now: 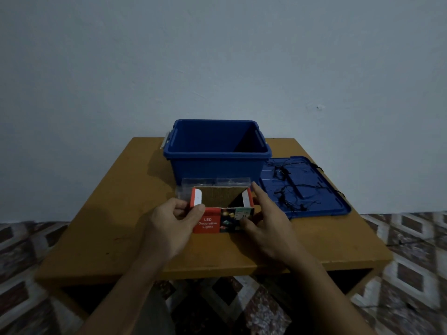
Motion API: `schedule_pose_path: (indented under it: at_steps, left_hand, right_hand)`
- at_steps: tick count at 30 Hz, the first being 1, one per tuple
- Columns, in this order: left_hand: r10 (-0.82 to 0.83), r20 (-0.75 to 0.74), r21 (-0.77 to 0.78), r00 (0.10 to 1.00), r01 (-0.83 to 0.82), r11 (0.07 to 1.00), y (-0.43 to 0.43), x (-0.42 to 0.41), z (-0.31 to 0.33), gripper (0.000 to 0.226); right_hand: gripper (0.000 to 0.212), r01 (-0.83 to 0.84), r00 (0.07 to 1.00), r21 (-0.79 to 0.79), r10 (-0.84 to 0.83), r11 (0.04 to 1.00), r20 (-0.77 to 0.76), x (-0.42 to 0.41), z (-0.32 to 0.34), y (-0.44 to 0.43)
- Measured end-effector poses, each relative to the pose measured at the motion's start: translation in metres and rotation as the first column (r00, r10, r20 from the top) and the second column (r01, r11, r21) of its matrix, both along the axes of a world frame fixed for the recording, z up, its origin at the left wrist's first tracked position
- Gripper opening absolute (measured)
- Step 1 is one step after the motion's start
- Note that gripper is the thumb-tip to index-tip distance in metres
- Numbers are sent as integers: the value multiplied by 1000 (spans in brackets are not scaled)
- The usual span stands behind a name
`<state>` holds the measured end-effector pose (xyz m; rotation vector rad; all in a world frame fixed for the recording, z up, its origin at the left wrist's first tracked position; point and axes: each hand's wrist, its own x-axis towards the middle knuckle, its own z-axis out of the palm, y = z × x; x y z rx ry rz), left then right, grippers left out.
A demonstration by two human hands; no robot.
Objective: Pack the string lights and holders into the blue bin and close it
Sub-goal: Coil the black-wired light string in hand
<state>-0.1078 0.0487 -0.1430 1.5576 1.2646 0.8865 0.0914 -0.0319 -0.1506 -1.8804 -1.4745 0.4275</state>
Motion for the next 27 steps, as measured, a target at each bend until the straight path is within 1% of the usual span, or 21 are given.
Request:
schedule_pose_path:
  at_steps: [3,5,7,9,11,12,13,15,17,20,23,24,25,26,27]
  left_hand:
    - [5,28,-10,1000,-5,1000,-1,-4,0,32]
    - [18,4,28,1000,-18,999,-4,-5,3,30]
    - [57,-59,157,997,-47,986,-6,-6,9,25]
    - [64,-60,308,996,-43,950,-9,-5,21,20]
    - [13,-55,400,998,10,917,-12,3,38,15]
    - [-15,-69,428,997,43,903,-14,11,48,13]
    - [-51,-91,446,995,86,891,-15,22,58,12]
    - [-164,-181,471,970,232,851,-20,52,80,10]
    - [-270,-322,440,908,396,806,-20,95,93,11]
    - [-344,-527,301,777,549,780,-4,163,91,16]
    - [-363,-698,145,618,618,773,10,217,77,17]
    - [-355,-753,92,553,623,776,13,228,72,14]
    - [-346,-800,49,491,627,777,14,238,69,5]
    - [-332,-829,25,450,622,782,15,244,64,7]
    - [-319,-849,9,421,615,788,17,250,58,14]
  right_hand:
    - [86,9,1000,2,-9,1000,8,0,-1,-3]
    - [84,-1,1000,23,1,1000,13,3,-1,-9]
    - [75,-11,1000,34,11,999,19,8,0,-16]
    - [55,11,999,53,-14,999,47,19,1,-21]
    - [31,106,989,119,-117,987,89,40,5,-23]
    - [23,173,976,165,-191,971,102,55,8,-22]
    - [19,237,959,198,-261,951,106,70,12,-20]
    - [21,326,926,177,-352,928,139,104,17,-9]
    - [27,370,894,97,-383,924,233,140,18,5]
    - [35,386,863,-66,-335,920,378,174,18,24]
    - [40,393,822,-231,-227,890,523,188,20,30]
    - [38,391,811,-260,-197,883,550,190,19,32]
    - [34,388,806,-280,-176,878,566,193,19,32]
    - [30,383,800,-292,-157,877,579,195,17,33]
    - [27,384,792,-297,-147,874,592,198,15,32]
